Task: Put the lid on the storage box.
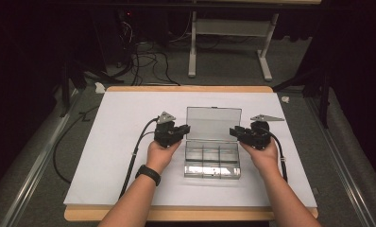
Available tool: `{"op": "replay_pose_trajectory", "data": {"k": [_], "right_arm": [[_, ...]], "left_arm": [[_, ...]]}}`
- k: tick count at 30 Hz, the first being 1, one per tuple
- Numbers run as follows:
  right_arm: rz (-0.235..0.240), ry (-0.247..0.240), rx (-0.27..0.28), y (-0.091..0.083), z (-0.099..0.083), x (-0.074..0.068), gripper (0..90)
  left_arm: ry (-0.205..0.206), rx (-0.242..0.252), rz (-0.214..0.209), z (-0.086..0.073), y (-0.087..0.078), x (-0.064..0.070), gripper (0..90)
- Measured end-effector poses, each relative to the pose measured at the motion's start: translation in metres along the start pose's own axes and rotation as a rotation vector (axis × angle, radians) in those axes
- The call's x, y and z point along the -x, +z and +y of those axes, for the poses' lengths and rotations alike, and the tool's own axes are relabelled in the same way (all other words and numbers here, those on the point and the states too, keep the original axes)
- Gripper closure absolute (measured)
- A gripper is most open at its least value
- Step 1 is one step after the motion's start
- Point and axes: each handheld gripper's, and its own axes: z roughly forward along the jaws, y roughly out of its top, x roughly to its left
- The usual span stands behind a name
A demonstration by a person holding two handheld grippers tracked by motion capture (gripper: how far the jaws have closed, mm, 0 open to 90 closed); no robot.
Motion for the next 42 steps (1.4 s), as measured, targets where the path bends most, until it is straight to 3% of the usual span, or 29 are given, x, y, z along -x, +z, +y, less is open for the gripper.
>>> {"op": "replay_pose_trajectory", "data": {"k": [22,30,42], "right_arm": [[0.007,-0.054,0.023,-0.015,-0.006,-0.019,54.7],[0.015,-0.053,0.029,-0.02,-0.019,-0.018,53.2],[-0.021,-0.065,0.04,-0.036,-0.034,-0.014,53.0]], "left_arm": [[0.047,0.014,-0.058,-0.01,-0.024,0.013,69.0],[0.035,0.015,-0.053,-0.015,-0.033,0.011,63.4],[0.047,0.019,-0.071,-0.02,-0.046,0.011,61.4]]}}
